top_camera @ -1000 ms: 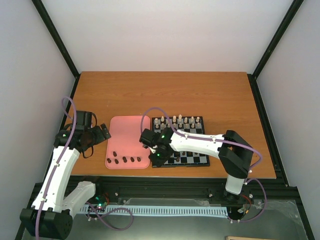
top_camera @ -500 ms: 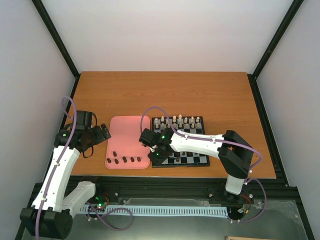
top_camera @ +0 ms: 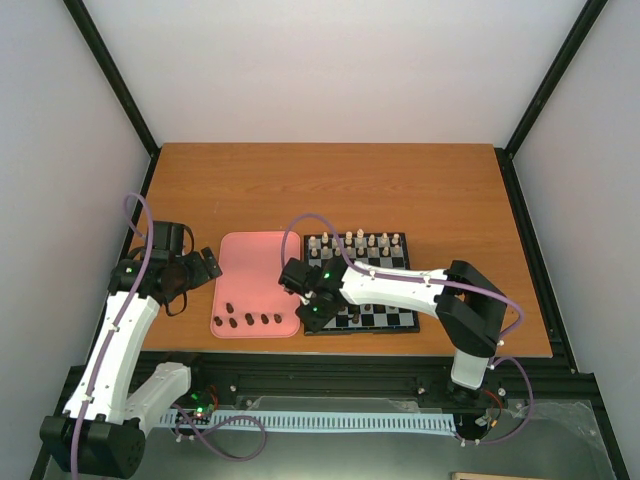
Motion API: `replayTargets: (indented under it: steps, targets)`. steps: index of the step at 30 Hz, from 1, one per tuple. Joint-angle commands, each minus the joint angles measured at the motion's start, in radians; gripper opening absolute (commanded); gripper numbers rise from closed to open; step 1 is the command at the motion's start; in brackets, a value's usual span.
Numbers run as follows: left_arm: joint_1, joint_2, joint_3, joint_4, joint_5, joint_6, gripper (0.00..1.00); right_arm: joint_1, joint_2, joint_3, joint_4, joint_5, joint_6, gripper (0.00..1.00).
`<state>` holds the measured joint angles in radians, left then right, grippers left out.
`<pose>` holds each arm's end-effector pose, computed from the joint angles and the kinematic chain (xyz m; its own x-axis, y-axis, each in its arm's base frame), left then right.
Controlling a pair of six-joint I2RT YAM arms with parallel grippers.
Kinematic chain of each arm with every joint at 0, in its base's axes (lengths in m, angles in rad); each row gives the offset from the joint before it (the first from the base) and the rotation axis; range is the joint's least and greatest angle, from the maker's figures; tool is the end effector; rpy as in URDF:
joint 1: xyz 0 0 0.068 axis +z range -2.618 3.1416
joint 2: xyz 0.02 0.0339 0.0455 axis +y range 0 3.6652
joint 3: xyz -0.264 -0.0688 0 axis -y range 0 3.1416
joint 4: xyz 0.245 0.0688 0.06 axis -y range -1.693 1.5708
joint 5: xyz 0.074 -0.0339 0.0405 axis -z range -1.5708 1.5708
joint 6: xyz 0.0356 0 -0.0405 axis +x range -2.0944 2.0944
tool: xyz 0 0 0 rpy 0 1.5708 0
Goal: Set up the chess pieces on the board
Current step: Place the chess piece on the chessboard, then pick up the chess piece from the storage box.
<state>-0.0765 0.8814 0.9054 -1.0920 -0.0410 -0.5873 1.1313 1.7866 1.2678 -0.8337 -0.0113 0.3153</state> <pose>0.1480 -0.0099 0.2871 -0.7587 -0.4971 -0.4210 -0.4369 0.8677 -0.2371 0.1455 0.3104 0.1950 -0.6758 -0.7087 -0.2025 -0.7325 0.6763 0.0776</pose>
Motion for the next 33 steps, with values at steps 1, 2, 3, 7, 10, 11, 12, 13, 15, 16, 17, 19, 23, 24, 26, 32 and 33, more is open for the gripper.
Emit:
replayTargets:
  steps: [1, 2, 3, 7, 10, 11, 12, 13, 15, 16, 17, 19, 23, 24, 26, 32, 33]
  targets:
    - [0.006, -0.004, 0.008, 0.001, -0.002, -0.002, 1.00, 0.008, 0.004, -0.020, 0.014, 0.022, 0.012, 0.10]
    - [0.007, -0.007, 0.006, 0.001, -0.002, -0.002, 1.00, 0.007, 0.005, -0.021, 0.015, 0.024, 0.011, 0.11]
    - [0.008, -0.008, 0.004, 0.000, -0.002, -0.002, 1.00, 0.008, 0.005, -0.021, 0.015, 0.020, 0.011, 0.13]
    - [0.007, -0.008, 0.006, 0.000, -0.002, -0.002, 1.00, 0.008, 0.007, -0.018, 0.019, 0.011, 0.010, 0.18]
    - [0.008, -0.008, 0.007, 0.001, -0.002, -0.003, 1.00, 0.008, 0.005, -0.005, 0.014, 0.011, 0.008, 0.22]
    - [0.007, -0.008, 0.008, 0.000, -0.002, -0.002, 1.00, 0.008, 0.004, 0.003, 0.009, 0.012, 0.007, 0.23]
    - [0.007, -0.007, 0.009, 0.000, -0.002, -0.002, 1.00, 0.008, 0.003, 0.012, 0.003, 0.012, 0.007, 0.24]
    - [0.008, -0.008, 0.009, 0.000, -0.002, -0.003, 1.00, 0.008, 0.002, 0.020, -0.004, 0.016, 0.006, 0.24]
    - [0.007, -0.010, 0.009, 0.000, -0.003, -0.002, 1.00, 0.007, -0.005, 0.045, -0.017, 0.023, 0.005, 0.26]
    - [0.007, -0.010, 0.008, 0.000, -0.003, -0.002, 1.00, 0.007, -0.007, 0.056, -0.024, 0.025, 0.005, 0.27]
    - [0.007, -0.009, 0.007, 0.000, -0.003, -0.002, 1.00, 0.008, -0.010, 0.068, -0.032, 0.025, 0.004, 0.28]
    - [0.006, -0.010, 0.008, 0.001, -0.001, -0.001, 1.00, 0.007, -0.013, 0.096, -0.051, 0.032, 0.002, 0.28]
    - [0.007, -0.006, 0.006, 0.004, 0.000, 0.001, 1.00, 0.007, -0.015, 0.167, -0.093, 0.035, -0.011, 0.28]
    - [0.007, -0.005, 0.004, 0.006, 0.000, 0.002, 1.00, 0.007, -0.010, 0.188, -0.100, 0.031, -0.016, 0.28]
    - [0.006, -0.004, 0.004, 0.009, 0.003, 0.003, 1.00, 0.009, 0.012, 0.233, -0.117, 0.014, -0.032, 0.28]
    - [0.007, 0.002, 0.013, 0.012, 0.003, 0.008, 1.00, 0.022, 0.107, 0.325, -0.101, -0.059, -0.078, 0.33]
    - [0.008, 0.002, 0.015, 0.012, 0.002, 0.009, 1.00, 0.026, 0.123, 0.341, -0.097, -0.063, -0.087, 0.33]
